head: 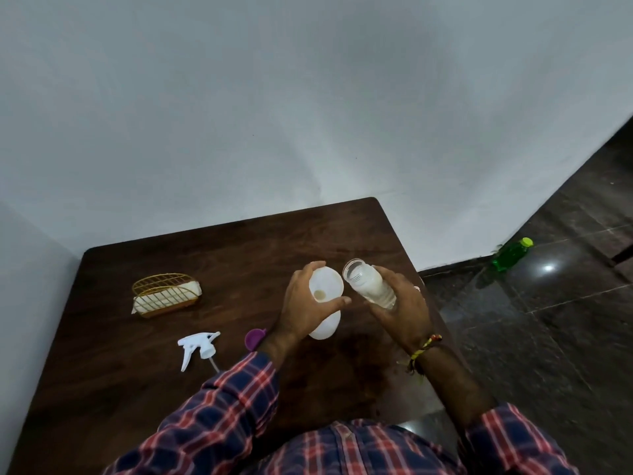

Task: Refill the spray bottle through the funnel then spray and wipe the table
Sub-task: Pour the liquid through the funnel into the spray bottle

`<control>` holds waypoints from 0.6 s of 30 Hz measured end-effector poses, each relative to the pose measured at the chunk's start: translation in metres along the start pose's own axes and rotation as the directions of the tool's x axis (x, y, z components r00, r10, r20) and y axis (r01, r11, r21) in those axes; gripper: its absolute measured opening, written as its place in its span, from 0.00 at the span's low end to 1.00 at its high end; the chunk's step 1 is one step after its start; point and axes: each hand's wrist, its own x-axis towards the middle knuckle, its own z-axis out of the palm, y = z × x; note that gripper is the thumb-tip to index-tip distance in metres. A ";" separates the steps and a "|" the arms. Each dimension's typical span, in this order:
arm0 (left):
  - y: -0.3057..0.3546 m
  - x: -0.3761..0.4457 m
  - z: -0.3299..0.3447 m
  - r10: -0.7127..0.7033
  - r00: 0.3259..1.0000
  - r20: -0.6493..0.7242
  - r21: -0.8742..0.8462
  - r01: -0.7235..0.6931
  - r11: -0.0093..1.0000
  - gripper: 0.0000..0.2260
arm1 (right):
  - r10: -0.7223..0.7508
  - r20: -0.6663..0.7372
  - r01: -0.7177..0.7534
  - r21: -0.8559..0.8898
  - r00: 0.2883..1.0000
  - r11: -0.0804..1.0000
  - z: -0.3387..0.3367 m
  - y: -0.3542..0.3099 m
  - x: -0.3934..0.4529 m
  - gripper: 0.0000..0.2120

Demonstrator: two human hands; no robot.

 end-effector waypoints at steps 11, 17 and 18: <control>-0.003 -0.007 0.006 0.004 1.000 -0.027 0.006 -0.004 1.000 0.42 | -0.202 0.156 0.249 -0.398 0.967 0.883 -0.002 0.014 0.034 0.30; -0.001 -0.008 0.009 0.011 1.000 -0.029 -0.005 -0.011 1.000 0.40 | -0.213 0.216 0.287 -0.417 0.953 0.862 -0.005 0.018 0.037 0.31; -0.001 -0.008 0.009 0.014 0.999 -0.032 -0.006 -0.015 1.000 0.40 | -0.208 0.227 0.288 -0.424 0.952 0.859 -0.006 0.018 0.037 0.31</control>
